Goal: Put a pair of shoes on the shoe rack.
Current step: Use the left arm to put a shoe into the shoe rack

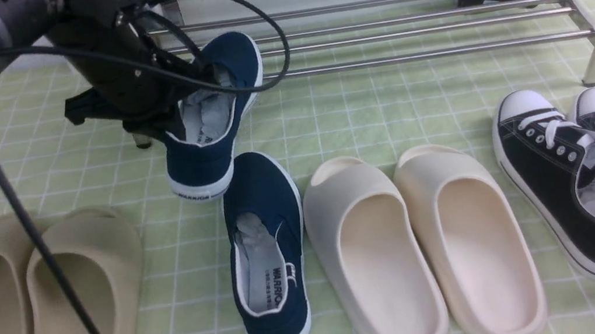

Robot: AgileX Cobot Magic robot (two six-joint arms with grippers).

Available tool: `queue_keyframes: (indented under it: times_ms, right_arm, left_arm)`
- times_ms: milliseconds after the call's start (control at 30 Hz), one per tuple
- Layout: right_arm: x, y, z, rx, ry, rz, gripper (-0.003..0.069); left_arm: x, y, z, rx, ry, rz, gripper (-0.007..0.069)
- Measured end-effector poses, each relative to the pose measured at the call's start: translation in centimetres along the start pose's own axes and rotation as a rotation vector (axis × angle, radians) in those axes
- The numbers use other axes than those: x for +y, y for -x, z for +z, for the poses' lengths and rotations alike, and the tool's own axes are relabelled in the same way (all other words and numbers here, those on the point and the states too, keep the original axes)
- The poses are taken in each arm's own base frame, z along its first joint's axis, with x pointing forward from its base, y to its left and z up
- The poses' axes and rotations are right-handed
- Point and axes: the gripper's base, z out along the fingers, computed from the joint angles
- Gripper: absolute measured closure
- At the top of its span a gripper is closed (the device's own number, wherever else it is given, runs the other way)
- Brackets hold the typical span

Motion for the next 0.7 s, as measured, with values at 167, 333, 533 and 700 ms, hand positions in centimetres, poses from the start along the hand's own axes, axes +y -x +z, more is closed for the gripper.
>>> queue_keyframes:
  times_ms: [167, 333, 533, 700]
  right_arm:
    - [0.0, 0.0, 0.0, 0.0, 0.0, 0.0, 0.0419]
    - [0.0, 0.0, 0.0, 0.0, 0.0, 0.0, 0.0419]
    - [0.0, 0.0, 0.0, 0.0, 0.0, 0.0, 0.0419]
    - [0.0, 0.0, 0.0, 0.0, 0.0, 0.0, 0.0419]
  left_arm:
    - [0.5, 3.7, 1.8, -0.065, 0.005, 0.004, 0.0611]
    - [0.1, 5.6, 4.0, -0.091, -0.003, 0.014, 0.0611]
    - [0.1, 7.1, 6.3, -0.117, 0.002, 0.02, 0.0611]
    - [0.2, 8.2, 6.4, -0.201, -0.004, 0.017, 0.0611]
